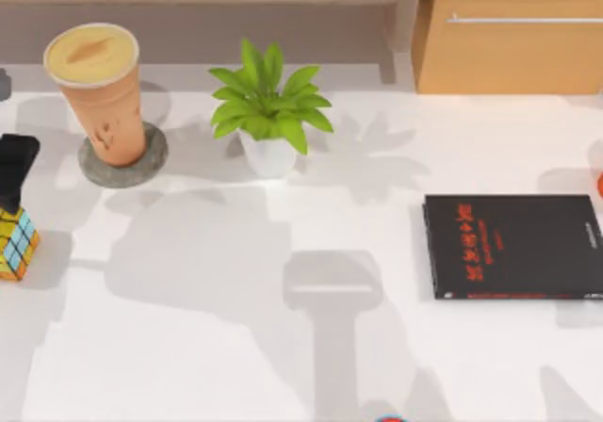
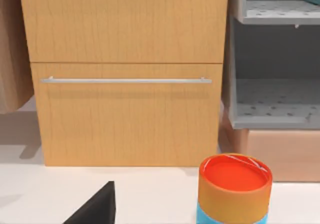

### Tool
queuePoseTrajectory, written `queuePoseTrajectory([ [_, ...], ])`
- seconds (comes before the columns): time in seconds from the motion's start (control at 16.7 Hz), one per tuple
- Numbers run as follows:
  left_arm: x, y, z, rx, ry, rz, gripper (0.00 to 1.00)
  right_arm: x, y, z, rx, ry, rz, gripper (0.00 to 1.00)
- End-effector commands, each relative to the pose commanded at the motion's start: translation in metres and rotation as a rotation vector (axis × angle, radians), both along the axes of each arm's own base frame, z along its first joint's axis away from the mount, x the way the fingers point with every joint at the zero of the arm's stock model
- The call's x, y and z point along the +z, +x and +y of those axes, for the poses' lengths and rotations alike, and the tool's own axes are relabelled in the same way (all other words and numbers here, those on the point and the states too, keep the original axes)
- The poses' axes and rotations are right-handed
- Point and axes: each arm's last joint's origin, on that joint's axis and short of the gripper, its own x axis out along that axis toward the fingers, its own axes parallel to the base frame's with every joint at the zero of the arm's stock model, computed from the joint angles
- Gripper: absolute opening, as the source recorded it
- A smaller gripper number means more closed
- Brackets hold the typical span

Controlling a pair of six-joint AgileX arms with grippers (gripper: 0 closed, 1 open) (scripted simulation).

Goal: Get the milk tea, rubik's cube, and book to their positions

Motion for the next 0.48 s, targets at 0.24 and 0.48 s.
queuePoseTrajectory([
  [0.24, -0.005, 0.000, 0.001, 0.000, 0.000, 0.001, 1.00, 0.000, 0.000, 0.000, 0.000, 0.000, 0.000, 1.00],
  [0.48, -0.033, 0.001, 0.001, 0.000, 0.000, 0.000, 1.00, 0.000, 0.000, 0.000, 0.000, 0.000, 0.000, 1.00],
])
